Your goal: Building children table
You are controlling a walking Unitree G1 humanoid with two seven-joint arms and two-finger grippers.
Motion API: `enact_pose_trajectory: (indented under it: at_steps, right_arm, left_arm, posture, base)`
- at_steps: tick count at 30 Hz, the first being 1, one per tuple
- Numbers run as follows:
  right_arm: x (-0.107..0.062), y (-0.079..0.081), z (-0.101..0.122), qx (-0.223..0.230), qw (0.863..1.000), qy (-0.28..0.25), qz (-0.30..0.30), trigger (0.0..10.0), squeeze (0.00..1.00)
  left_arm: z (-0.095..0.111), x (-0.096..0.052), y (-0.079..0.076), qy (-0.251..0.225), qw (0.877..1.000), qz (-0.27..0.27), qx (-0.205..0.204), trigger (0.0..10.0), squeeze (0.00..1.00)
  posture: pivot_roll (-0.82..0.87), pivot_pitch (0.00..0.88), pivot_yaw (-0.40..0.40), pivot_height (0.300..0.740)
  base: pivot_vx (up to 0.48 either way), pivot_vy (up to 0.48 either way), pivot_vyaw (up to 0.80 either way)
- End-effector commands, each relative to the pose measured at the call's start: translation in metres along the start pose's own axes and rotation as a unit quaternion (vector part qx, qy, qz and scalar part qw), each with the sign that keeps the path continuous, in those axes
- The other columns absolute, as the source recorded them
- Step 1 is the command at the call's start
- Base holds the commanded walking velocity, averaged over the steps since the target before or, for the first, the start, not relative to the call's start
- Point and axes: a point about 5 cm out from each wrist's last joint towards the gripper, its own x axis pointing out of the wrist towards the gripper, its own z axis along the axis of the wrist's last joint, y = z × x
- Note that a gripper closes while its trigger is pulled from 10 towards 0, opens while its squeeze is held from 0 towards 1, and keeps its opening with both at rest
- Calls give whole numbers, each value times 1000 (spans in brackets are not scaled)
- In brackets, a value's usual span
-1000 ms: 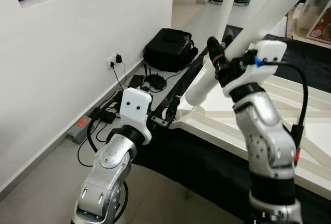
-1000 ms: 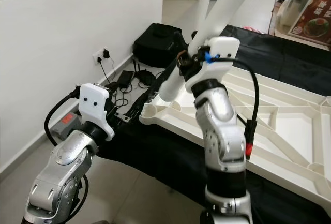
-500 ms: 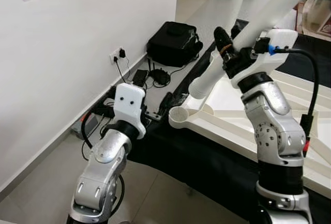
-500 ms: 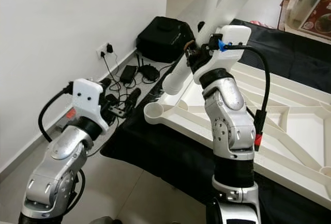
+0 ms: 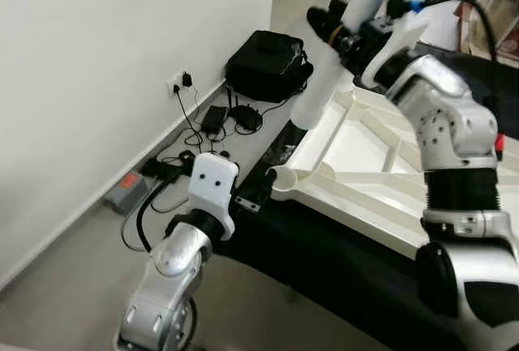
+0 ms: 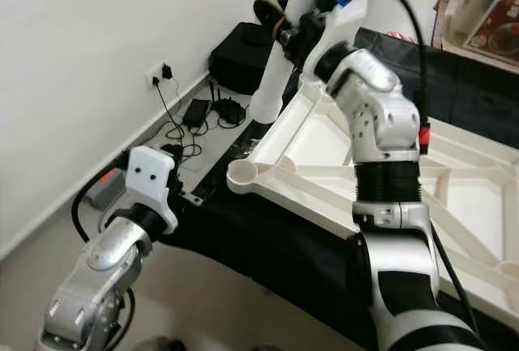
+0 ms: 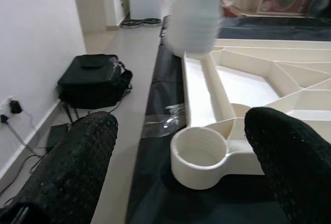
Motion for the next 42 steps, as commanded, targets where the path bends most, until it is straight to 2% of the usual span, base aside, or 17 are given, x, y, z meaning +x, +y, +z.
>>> enact_pose_trajectory:
  at_steps: [1,2,3,5,8,16,19,20,26,33,38,42]
  right_arm:
    - [6,15,-4,-2,992,20,121,10000,0]
    - [6,15,-4,-2,992,20,121,10000,0]
    - [5,20,-7,-4,986,26,164,10000,0]
    - [5,20,-7,-4,986,26,164,10000,0]
    - [-3,23,-12,23,965,32,259,10000,0]
    - [-6,15,-16,50,950,33,306,10000,0]
    - [-6,14,-19,50,950,38,305,10000,0]
    - [-6,11,-27,43,955,49,288,10000,0]
    - [-6,7,-35,33,961,46,271,10000,0]
    - [-7,4,-35,29,961,39,272,10000,0]
    - [-24,2,-45,27,955,43,291,10000,0]
    - [-30,2,-50,25,954,46,295,10000,0]
  left_arm:
    - [-3,-6,-3,13,1000,-4,6,10000,0]
    - [-3,-6,-3,13,1000,-4,6,10000,0]
    - [-4,-7,-3,14,1000,-4,4,10000,0]
    - [-4,-7,-3,14,1000,-4,4,10000,0]
    - [-3,-11,-3,19,1000,-2,2,10000,0]
    - [-2,-14,-4,22,1000,-4,3,10000,0]
    - [-2,-14,-5,22,1000,-5,4,10000,0]
    - [-1,-14,-5,21,1000,-5,7,10000,0]
    - [1,-15,-8,22,1000,-9,9,10000,0]
    - [1,-16,-9,23,1000,-11,10,10000,0]
    - [2,-17,-8,26,1000,-13,12,10000,0]
    - [2,-17,-9,26,999,-14,12,10000,0]
  posture:
    - [119,146,-101,740]
    - [119,146,-101,740]
    - [121,148,-101,740]
    - [121,148,-101,740]
    - [140,165,-97,740]
    - [144,164,-93,740]
    - [147,161,-94,740]
    - [154,160,-93,740]
    - [164,168,-84,740]
    - [166,170,-84,740]
    - [167,190,-75,740]
    - [167,194,-70,740]
  base:
    - [0,0,0]
    - [0,0,0]
    - [0,0,0]
    - [0,0,0]
    - [0,0,0]
    - [0,0,0]
    - [0,0,0]
    - [0,0,0]
    - [0,0,0]
    - [0,0,0]
    - [0,0,0]
    - [0,0,0]
